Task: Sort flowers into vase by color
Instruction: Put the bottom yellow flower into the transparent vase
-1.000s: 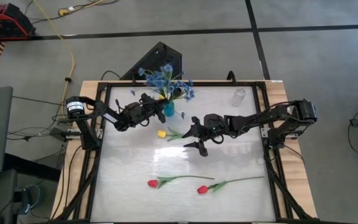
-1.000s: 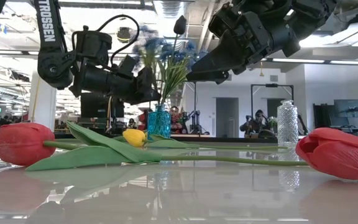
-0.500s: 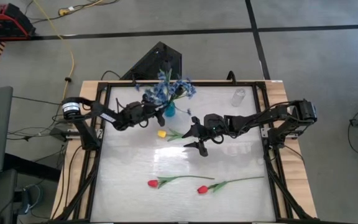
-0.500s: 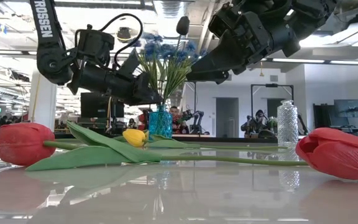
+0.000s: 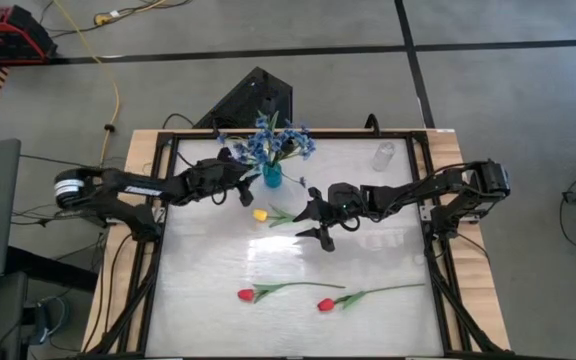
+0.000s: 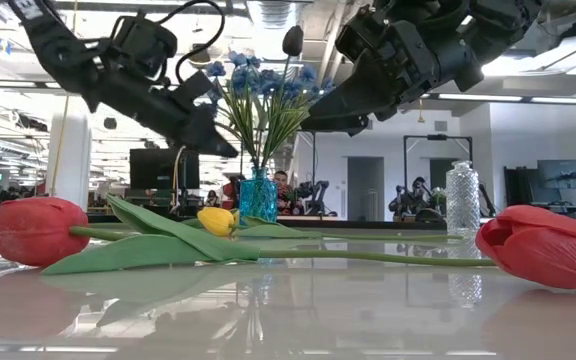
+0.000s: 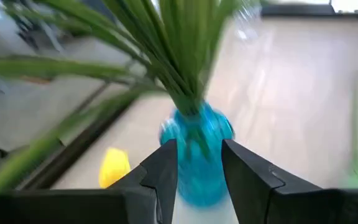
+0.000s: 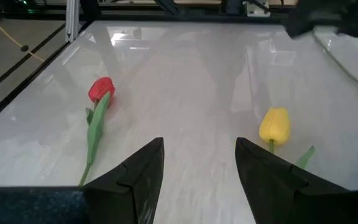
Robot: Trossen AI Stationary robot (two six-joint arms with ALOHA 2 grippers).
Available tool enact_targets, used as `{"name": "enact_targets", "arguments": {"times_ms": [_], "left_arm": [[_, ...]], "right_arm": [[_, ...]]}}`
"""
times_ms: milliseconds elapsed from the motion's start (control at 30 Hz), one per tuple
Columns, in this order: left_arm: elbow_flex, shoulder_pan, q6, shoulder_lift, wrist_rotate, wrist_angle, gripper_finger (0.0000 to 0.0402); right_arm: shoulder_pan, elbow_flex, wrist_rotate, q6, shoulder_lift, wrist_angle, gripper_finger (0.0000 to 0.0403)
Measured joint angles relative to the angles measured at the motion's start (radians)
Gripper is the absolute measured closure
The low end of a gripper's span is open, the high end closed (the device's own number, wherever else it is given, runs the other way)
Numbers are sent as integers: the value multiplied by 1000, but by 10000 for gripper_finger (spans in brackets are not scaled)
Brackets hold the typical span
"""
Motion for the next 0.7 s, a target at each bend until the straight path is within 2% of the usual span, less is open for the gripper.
{"name": "enact_targets", "arguments": {"times_ms": [167,333,500,700], "left_arm": [[0,-1,-40,-135,109,-290,287],[0,-18,-93,-241,234,-497,287],[0,-62,-95,-336,254,-586,287],[0,-127,24,-464,304,-553,287]], "right_arm": [[-6,0,0,-2,0,-58,179],[-16,0,1,-24,0,-130,179],[-15,0,1,-55,0,-133,179],[-12,0,2,-55,0,-119,179]]}}
